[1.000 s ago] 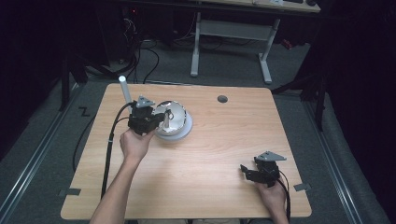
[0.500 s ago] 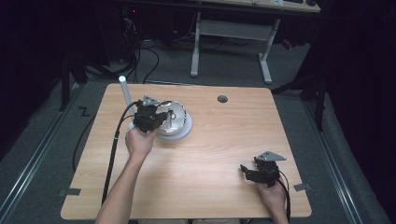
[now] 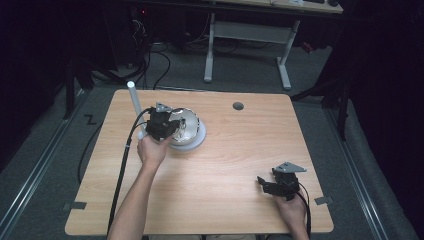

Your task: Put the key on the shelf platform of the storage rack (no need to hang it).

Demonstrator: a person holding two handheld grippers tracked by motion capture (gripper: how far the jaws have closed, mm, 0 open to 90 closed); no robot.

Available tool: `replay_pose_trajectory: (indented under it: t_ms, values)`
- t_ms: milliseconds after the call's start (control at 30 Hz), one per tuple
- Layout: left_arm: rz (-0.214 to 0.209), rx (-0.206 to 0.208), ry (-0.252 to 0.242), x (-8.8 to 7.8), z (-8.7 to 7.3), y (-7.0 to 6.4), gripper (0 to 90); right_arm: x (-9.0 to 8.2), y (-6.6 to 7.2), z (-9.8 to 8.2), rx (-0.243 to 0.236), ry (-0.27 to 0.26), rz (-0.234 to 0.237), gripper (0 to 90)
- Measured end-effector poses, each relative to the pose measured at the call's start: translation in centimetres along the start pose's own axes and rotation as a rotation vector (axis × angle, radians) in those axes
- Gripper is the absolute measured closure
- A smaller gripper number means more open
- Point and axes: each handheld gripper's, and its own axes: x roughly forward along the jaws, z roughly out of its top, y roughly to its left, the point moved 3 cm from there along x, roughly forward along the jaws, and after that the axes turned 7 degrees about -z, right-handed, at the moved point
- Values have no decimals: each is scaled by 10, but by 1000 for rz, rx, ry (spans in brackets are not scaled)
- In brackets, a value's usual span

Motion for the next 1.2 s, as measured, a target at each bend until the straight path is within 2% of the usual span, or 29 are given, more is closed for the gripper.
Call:
replay_pose_trajectory:
  t_ms: [300, 533, 733, 933, 1033, 1133, 1167, 1200]
  values:
    - [26, -25, 30, 13, -5, 8, 891, 0, 0, 0, 0, 0, 0, 294]
    - [49, -28, 53, 22, -8, 13, 890, 0, 0, 0, 0, 0, 0, 294]
    - [48, -6, 78, 28, -11, 10, 883, 0, 0, 0, 0, 0, 0, 295]
    - [35, -19, 77, 30, -13, 10, 879, 0, 0, 0, -1, -1, 0, 295]
    - [29, -26, 77, 28, -13, 10, 841, 0, 0, 0, -1, -1, 0, 295]
    - [39, -14, 82, 26, -13, 10, 811, 0, 0, 0, -1, -1, 0, 295]
    - [38, -25, 72, 23, -13, 10, 738, 0, 0, 0, -2, -1, 0, 295]
    - [38, -25, 72, 23, -13, 10, 717, 0, 0, 0, -2, -1, 0, 295]
